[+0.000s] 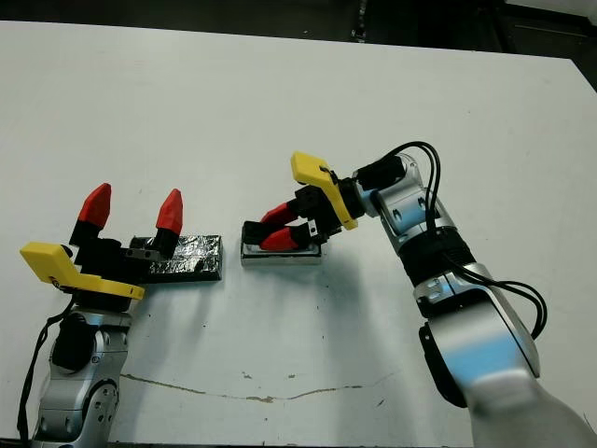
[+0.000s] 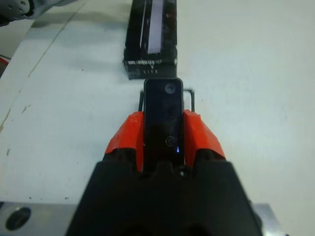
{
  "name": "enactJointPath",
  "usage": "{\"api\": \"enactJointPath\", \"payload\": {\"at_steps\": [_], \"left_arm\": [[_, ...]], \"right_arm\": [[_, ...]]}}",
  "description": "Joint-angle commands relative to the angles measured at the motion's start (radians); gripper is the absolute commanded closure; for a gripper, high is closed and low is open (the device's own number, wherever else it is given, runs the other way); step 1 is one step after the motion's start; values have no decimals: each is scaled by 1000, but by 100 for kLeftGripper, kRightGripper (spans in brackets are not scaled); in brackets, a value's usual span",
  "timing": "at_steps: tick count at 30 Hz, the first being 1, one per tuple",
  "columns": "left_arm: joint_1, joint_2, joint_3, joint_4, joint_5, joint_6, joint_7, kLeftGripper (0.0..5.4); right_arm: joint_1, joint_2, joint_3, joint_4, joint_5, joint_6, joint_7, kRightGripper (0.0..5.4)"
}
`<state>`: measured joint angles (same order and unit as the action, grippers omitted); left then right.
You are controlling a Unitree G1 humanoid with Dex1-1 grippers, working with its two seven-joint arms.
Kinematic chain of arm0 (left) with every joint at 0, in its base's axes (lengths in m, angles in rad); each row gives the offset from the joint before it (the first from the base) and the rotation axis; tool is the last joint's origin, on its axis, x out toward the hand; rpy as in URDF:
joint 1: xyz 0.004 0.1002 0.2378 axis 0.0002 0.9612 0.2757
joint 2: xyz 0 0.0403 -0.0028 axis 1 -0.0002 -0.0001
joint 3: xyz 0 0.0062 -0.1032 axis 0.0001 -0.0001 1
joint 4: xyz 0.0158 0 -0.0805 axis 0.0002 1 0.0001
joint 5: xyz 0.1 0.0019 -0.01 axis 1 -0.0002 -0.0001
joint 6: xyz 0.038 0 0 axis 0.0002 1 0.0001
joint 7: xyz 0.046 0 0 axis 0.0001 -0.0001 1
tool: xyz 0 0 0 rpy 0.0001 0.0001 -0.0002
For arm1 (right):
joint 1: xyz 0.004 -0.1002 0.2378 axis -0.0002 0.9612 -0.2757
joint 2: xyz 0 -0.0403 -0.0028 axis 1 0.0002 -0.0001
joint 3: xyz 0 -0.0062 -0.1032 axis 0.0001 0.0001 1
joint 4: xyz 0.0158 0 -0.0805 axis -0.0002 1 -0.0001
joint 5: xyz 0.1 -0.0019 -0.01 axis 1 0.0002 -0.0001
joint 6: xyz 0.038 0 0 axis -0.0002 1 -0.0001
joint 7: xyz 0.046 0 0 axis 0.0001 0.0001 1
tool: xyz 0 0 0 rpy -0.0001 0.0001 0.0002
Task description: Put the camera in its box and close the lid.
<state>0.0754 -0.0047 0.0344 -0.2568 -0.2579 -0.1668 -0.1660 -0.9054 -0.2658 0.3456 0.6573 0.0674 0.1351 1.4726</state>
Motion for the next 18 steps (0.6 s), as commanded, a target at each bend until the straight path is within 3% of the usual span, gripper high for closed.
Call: {"api": "enactJointPath", "payload": {"at_steps": [1,18], "left_arm": [[15,1,1,3,15,0,7,0],[16,3,1,4,3,-3,-5,0]], "right_arm": [[28,-18,-6,-4,-1,6,-6,373],[48,-52,7,-5,-24,8,-6,373]]}}
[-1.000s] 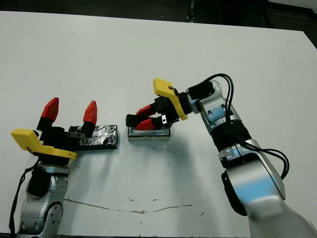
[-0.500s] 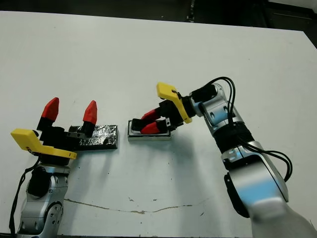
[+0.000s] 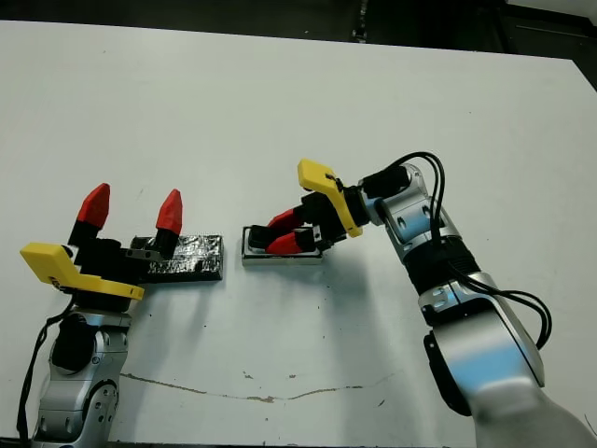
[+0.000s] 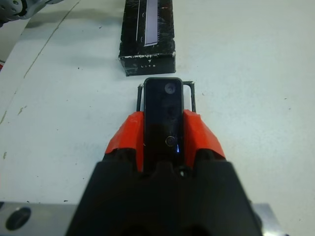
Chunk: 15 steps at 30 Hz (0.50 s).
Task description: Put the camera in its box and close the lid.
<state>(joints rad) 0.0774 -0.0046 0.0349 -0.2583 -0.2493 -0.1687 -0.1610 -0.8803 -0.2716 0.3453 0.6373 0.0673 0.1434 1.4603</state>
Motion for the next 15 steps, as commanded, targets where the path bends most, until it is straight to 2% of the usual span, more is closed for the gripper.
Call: {"api": "enactJointPath", "payload": {"at_steps": [1,9,15], "left_arm": [[14,3,1,7,-7,-3,-11,0],[16,0,2,7,-15,0,-12,0],[20,2,1,4,-3,2,-6,0]], "right_arm": [[24,-49,9,9,-27,-6,2,373],[33,-62,17,-46,-37,56,-37,373],[50,-57,5,-77,-32,77,-88,297]]}}
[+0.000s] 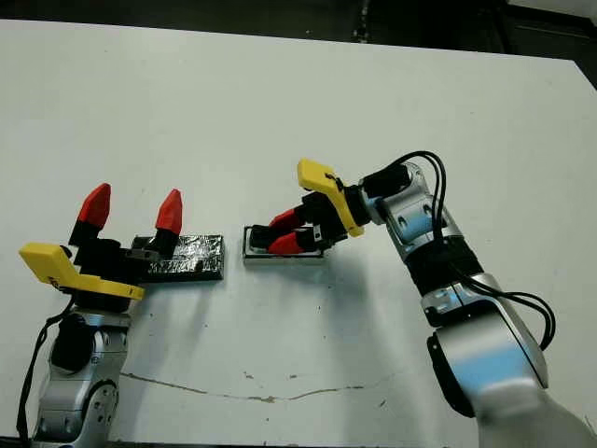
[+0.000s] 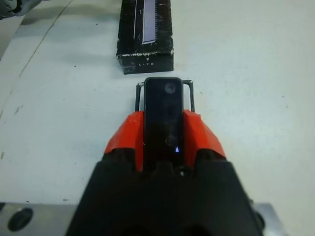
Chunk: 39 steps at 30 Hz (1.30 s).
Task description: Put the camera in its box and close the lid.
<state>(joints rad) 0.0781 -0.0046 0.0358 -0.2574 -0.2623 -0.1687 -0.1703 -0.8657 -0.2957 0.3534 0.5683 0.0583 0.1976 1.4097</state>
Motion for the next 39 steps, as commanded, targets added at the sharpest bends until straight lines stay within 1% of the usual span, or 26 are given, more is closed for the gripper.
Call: {"api": "enactJointPath", "payload": {"at_steps": [1,8,10,14,18,21,23,25,27,30,32,34,37,39], "left_arm": [[20,1,0,0,9,6,6,0],[22,0,-1,3,2,3,1,0],[22,3,-1,4,7,2,1,0],[22,1,0,8,3,-2,-2,0],[22,0,0,6,-4,2,-3,0],[21,-1,1,12,1,-8,-2,0],[20,1,3,13,-2,-9,-4,0],[20,2,3,12,-2,-6,-5,0],[21,4,4,8,-3,-1,-4,0],[19,6,6,11,-12,-4,-13,0],[15,10,9,11,-15,-4,-18,0],[6,21,16,17,-21,-10,-34,0],[-9,51,28,11,-20,-7,-61,0],[-19,81,35,8,-2,-11,-74,0]], "right_arm": [[36,-33,-2,-16,-23,27,-44,282],[52,-41,-5,-70,-8,77,-72,184],[53,-41,-5,-78,-3,79,-66,152],[51,-44,0,-89,9,104,-50,97],[46,-52,-12,-97,24,87,-29,42],[47,-66,-48,-105,56,50,-12,1],[57,-87,-80,-140,81,50,-15,1],[68,-114,-115,-186,111,75,-18,1],[101,-134,-172,-237,164,98,-31,1],[198,-163,-279,-369,243,130,-101,1],[274,-176,-335,-464,262,125,-175,1],[376,-175,-393,-573,257,116,-289,20],[523,-142,-468,-694,266,76,-434,59],[612,-114,-508,-744,274,44,-515,88]]}}
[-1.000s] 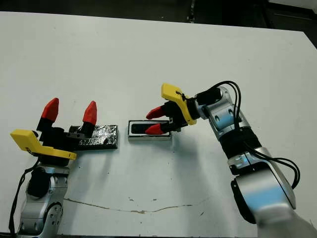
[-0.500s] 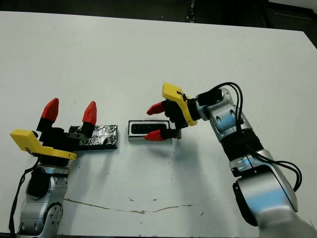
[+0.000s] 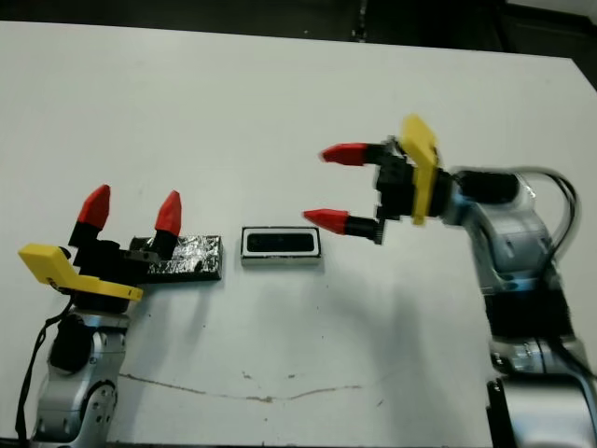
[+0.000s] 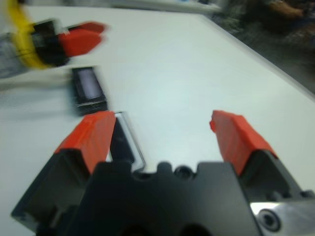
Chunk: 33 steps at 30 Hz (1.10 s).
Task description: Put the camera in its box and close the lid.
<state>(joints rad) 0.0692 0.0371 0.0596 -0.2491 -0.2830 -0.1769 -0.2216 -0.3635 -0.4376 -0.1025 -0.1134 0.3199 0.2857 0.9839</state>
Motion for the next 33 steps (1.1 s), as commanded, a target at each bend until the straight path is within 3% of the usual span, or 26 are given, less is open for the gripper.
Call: {"api": "enactJointPath", "payload": {"at_steps": [1,6,9,16,20,24,29,33], "left_arm": [[-15,56,15,-1,17,-2,-36,0],[-54,175,49,0,-56,37,-164,0],[-96,296,75,-12,-82,103,-255,0],[-189,579,110,-21,-89,256,-459,0],[-277,694,104,54,-141,306,-639,0],[-425,758,42,239,-206,338,-926,0],[-563,758,-37,403,-225,329,-1208,0],[-620,719,-75,500,-212,301,-1318,0]], "right_arm": [[149,46,-71,-77,19,-62,-125,106],[313,158,-141,-111,82,-164,-259,179],[397,244,-156,-128,69,-266,-358,225],[447,284,-147,-99,76,-348,-433,331],[444,285,-139,-91,88,-337,-457,395],[436,281,-127,-94,83,-332,-491,454],[435,277,-112,-106,70,-327,-528,531],[436,274,-104,-106,74,-329,-535,540]]}}
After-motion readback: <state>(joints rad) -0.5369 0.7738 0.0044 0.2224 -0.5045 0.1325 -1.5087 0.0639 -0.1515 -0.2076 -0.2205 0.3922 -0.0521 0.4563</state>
